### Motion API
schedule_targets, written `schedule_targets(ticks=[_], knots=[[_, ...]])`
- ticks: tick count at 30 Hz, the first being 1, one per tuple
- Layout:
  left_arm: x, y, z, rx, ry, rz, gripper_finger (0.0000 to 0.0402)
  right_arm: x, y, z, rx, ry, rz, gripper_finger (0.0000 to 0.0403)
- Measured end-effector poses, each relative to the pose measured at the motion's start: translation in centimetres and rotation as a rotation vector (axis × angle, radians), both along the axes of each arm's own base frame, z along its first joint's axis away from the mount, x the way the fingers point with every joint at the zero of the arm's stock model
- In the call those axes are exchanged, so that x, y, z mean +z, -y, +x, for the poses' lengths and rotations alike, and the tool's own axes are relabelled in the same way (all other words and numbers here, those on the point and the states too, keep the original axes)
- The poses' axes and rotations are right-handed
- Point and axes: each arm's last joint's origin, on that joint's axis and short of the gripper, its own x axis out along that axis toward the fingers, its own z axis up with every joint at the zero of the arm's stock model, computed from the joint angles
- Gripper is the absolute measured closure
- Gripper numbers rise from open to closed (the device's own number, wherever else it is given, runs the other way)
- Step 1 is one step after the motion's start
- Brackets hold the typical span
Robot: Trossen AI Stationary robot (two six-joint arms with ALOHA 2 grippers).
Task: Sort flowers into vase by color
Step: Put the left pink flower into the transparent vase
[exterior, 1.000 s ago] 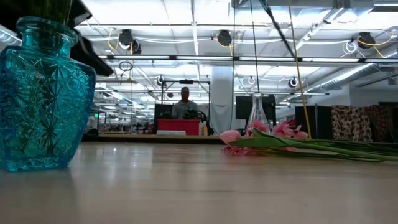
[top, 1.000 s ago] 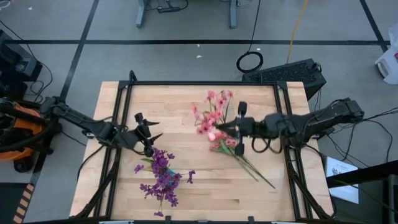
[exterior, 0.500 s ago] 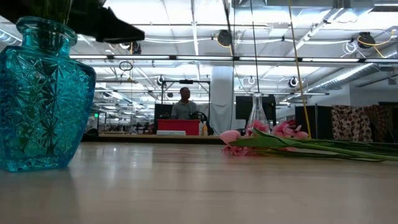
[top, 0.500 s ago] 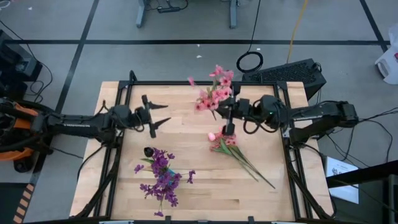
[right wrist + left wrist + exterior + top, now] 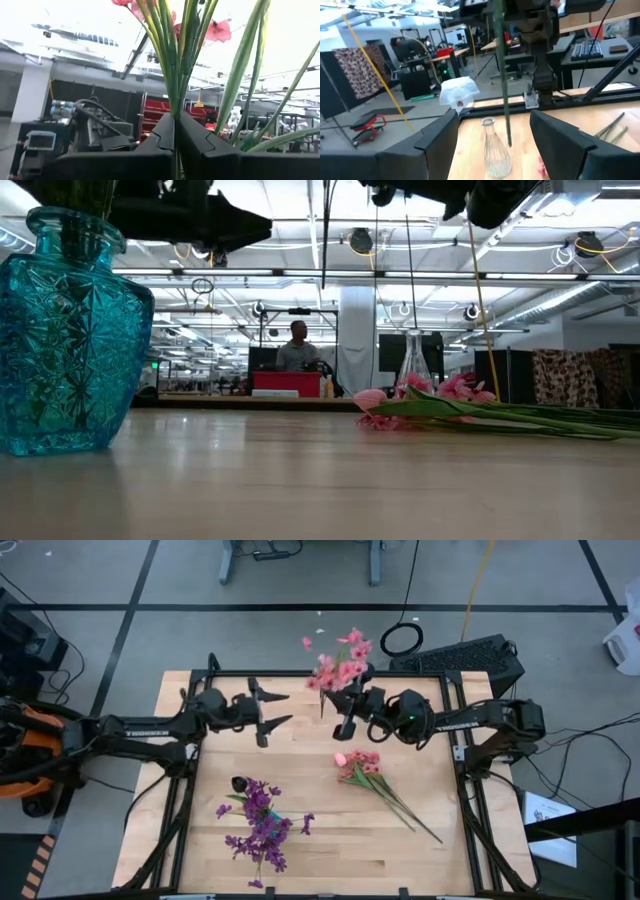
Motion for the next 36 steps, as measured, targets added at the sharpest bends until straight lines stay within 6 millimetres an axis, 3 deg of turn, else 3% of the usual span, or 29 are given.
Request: schedule_targets(ticks=[7,13,20,29,36], knots=[[0.6,-0.7,2.9,-0.073,-0.009,-0.026,0.0149,0.1,0.1,0.0,0.018,0.015,0.009,0.0401],[-0.2,-1.6,6.1,-0.093,-0.069,-0.056,0.0149,0.0,0.1,0.0,0.037,0.005,-0.034,0.0401],[-0.4,-2.1,7.7,-0.098,-0.014,-0.09,0.0158,0.0,0.1,0.0,0.022,-0.009,-0.061,0.0401],[-1.1,-2.5,9.0,-0.097,-0.012,-0.135,0.0245,0.1,0.2,-0.1,0.007,0.002,-0.08,0.0401],[-1.1,-2.6,9.0,-0.095,-0.008,-0.135,0.0348,0.1,0.3,-0.1,-0.014,-0.004,-0.102,0.0401]])
